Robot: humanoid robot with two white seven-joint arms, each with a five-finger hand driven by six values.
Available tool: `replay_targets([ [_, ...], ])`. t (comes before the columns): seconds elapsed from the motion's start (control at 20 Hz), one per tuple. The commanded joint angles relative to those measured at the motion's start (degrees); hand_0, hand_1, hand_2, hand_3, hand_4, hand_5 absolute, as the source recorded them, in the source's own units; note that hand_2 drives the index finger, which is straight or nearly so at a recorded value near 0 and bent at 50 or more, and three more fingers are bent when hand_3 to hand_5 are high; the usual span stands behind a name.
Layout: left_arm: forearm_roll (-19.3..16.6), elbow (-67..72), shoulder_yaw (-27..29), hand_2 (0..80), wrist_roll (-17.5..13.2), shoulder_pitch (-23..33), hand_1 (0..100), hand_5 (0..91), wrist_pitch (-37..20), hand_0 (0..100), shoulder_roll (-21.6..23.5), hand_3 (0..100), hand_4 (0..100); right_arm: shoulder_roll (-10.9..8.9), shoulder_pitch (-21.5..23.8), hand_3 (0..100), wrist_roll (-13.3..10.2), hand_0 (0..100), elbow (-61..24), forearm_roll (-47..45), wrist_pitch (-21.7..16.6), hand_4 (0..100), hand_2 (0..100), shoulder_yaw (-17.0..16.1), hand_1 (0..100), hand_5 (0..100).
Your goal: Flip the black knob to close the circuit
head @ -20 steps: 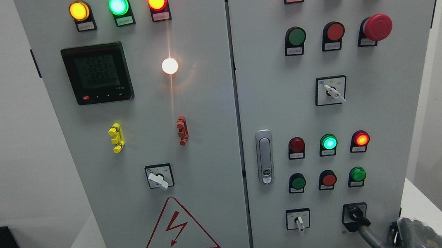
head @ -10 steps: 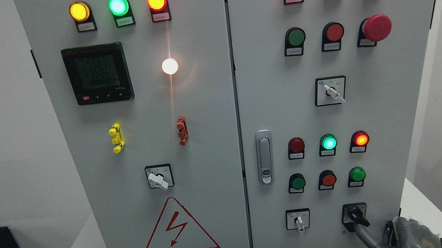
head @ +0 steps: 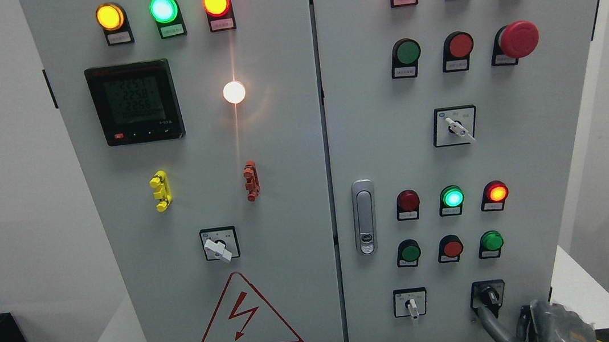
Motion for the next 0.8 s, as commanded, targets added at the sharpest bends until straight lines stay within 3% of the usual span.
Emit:
replay_targets([
  [0.0, 0.0, -1.32, 0.0, 0.0, 0.0, 1.23, 56, 0.0, -0.05, 12, -0.02, 0, 0, 0.03, 2.39, 99, 0.17, 0, -3.39, -0.03, -0.03, 90, 83, 3.92, 1, 97],
  [0.2, 0.0, -1.32, 0.0, 0.0, 0.0, 1.23, 56, 0.0, -0.05, 12, 0.06, 0, 0, 0.12, 3.62, 100, 0.34, 0, -6.11, -0.64, -0.12, 90, 83, 4.01, 1, 97],
  [0.55, 0.0, -1.32, 0.0, 0.0, 0.0, 1.23, 56, 0.0, -0.05, 12, -0.02, 0, 0, 1.43, 10.83, 99, 0.17, 0, -15.96, -7.58, 1.19, 88, 80, 4.45, 2, 94],
  [0.75, 0.0, -1.32, 0.0, 0.0, 0.0, 1.23, 56, 0.0, -0.05, 12, -0.02, 0, 0, 1.52, 14.69, 97, -5.35, 0, -19.56, -17.05, 1.29, 87, 75, 4.54, 2, 91],
])
